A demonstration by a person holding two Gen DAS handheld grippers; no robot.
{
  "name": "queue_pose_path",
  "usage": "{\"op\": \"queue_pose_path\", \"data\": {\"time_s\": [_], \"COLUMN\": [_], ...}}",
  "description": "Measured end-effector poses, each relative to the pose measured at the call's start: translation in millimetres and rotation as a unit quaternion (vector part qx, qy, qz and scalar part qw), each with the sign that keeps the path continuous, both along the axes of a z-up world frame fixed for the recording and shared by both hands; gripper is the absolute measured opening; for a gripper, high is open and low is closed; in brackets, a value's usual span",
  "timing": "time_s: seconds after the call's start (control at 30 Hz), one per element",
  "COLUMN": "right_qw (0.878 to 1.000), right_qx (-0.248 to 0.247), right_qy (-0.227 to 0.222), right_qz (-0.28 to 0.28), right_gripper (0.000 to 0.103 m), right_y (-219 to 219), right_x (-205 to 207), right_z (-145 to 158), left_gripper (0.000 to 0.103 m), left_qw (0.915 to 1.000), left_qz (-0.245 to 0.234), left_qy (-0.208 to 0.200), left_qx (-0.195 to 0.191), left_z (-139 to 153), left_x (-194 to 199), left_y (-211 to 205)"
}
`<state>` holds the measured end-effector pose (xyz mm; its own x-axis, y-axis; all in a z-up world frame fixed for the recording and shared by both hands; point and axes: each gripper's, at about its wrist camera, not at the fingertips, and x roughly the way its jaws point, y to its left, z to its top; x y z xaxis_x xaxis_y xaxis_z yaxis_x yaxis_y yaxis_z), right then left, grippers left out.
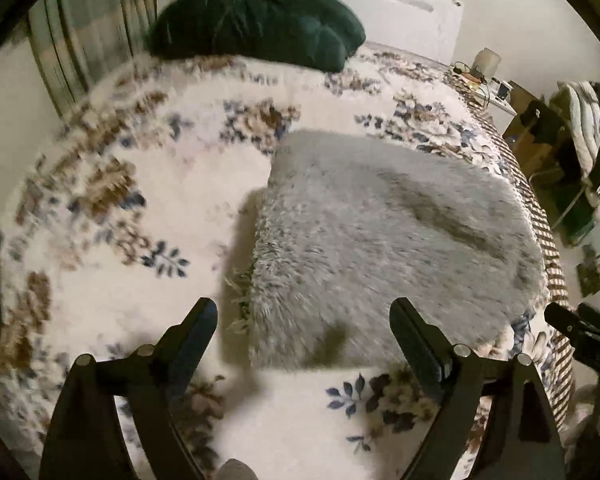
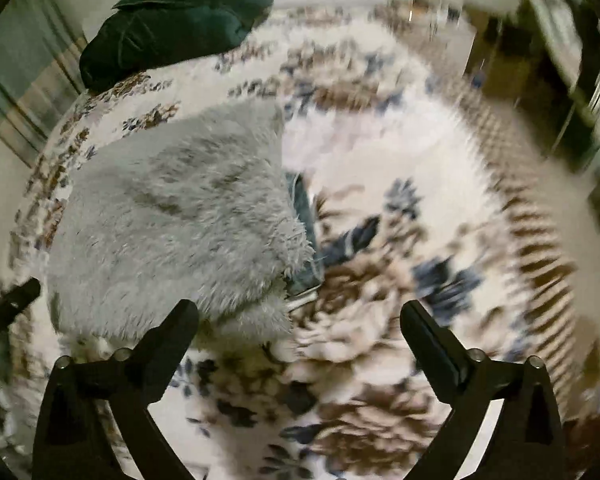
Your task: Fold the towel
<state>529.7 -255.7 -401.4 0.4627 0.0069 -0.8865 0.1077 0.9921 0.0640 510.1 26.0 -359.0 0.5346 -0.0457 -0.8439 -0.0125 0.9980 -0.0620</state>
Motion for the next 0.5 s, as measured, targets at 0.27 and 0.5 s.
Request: {"op": "queue_pose_path", "data": {"time_s": [0.27, 0.5], "right_qw": [0.995, 0.992], "right_qx": [-0.06, -0.05], "right_qy": [-0.078, -0.119], "right_qz": [-0.006, -0.013], "right_gripper": [0.103, 0.103], "right_y": [28.7, 29.4], "right_x": [-99.6, -199.8], "right_z": [105.2, 194.2], "left_gripper": [0.088, 0.088], "left_qw": [0.9986, 0.9965], "left_qz": [-0.005, -0.007], "left_qy": [-0.046, -0.077], "left_qx": [0.023, 0.031], "left_z": [81.2, 148.3], "left_x": [-78.8, -162.8], "left_y": [-23.9, -34.5]}}
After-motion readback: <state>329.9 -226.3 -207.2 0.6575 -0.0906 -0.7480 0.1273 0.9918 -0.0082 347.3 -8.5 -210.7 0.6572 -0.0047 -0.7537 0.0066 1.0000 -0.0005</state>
